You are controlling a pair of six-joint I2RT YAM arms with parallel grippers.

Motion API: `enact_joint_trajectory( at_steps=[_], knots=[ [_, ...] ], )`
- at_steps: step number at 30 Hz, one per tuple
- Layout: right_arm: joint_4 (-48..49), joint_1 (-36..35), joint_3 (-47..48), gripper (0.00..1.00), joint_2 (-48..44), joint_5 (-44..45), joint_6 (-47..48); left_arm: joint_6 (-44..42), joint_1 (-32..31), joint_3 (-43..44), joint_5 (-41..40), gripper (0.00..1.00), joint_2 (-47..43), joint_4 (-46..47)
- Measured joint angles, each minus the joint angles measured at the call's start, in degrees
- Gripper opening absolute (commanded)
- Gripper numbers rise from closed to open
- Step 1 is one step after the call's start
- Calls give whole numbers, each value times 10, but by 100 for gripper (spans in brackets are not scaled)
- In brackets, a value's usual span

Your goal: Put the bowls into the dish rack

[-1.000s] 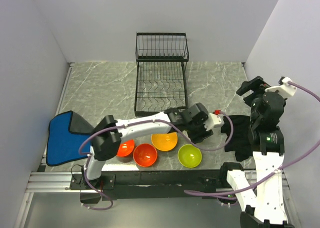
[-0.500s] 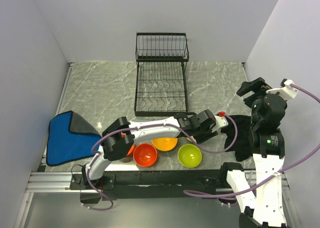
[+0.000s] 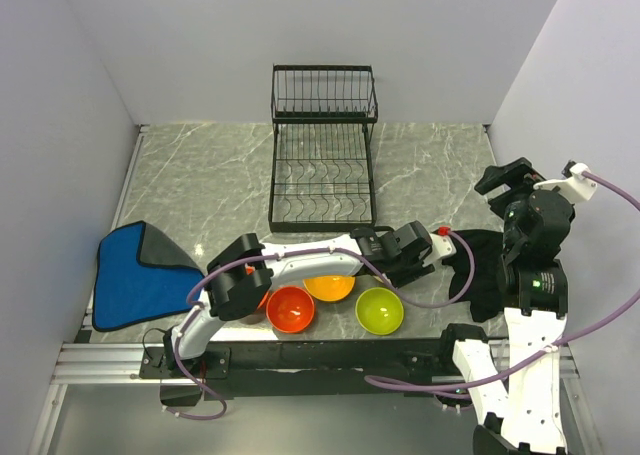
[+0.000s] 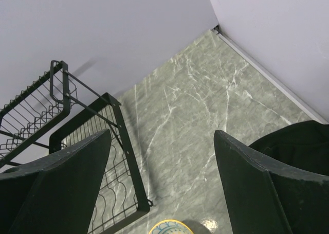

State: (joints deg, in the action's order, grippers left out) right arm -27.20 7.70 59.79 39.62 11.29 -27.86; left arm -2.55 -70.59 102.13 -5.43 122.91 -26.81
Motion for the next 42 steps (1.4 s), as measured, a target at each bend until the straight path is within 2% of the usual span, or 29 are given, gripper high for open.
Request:
enact_joint_trajectory(
  at_steps=[11,19,23,42],
  knots=[
    [2,2,-10,88,-2,-10,-4,-5,-1,-7,0,57,8,-3],
    [-1,2,-18,88,-2,-16,-8,-8,-6,-7,-16,61,8,-3],
    [-1,2,-18,88,-2,-17,-8,-7,-10,-8,-20,58,7,-4],
    [-12,6,-18,88,-16,-30,-11,-7,-34,-33,-13,61,-24,-4]
  ],
)
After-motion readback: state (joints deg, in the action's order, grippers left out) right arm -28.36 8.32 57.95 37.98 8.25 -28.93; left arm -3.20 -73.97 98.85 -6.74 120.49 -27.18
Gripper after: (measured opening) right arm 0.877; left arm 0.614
